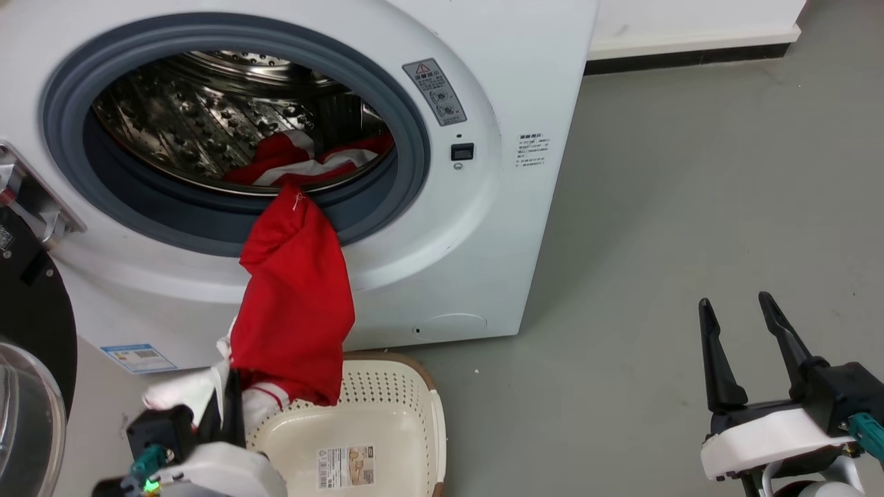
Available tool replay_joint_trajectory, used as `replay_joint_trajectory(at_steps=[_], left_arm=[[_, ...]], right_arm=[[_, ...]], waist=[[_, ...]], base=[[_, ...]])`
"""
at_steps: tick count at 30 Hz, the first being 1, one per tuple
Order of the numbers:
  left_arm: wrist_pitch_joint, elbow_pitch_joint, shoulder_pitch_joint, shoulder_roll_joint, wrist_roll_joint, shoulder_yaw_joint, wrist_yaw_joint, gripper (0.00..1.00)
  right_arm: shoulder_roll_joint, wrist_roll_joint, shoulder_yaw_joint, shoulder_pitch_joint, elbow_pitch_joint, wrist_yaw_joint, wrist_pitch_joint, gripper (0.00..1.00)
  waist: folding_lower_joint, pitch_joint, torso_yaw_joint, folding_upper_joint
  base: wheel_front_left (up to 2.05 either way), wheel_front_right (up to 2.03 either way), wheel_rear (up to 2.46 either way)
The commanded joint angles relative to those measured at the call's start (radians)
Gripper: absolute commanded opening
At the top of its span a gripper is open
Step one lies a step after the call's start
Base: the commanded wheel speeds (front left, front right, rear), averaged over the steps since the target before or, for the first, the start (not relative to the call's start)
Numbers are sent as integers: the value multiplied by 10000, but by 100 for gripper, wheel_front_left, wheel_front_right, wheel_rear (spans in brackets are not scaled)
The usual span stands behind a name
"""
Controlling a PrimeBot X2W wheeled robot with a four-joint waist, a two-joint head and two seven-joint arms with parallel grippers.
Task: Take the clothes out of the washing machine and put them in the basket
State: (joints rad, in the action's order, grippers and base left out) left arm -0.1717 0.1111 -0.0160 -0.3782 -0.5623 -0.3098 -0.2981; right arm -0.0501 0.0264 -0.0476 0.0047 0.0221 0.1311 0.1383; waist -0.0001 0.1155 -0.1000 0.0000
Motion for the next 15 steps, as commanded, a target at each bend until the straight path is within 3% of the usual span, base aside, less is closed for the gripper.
replay_joint_trajectory(at_steps=[1, 7, 15], left_arm=[[-77, 128, 123, 39, -30, -8, 67, 0], [-508, 1837, -63, 762, -528, 10, 458, 0], [-757, 4872, -1141, 1399, -923, 32, 1328, 0]], right_arm=[[-2, -23, 16, 38, 90, -7, -25, 100], [-2, -52, 82, -322, 342, -7, -90, 100], [-1, 121, 103, -807, 323, -7, 29, 100]], waist=[[1, 127, 15, 0], [1, 952, -120, 0], [1, 2220, -546, 0]], base=[[0, 0, 0], [0, 0, 0], [0, 0, 0]])
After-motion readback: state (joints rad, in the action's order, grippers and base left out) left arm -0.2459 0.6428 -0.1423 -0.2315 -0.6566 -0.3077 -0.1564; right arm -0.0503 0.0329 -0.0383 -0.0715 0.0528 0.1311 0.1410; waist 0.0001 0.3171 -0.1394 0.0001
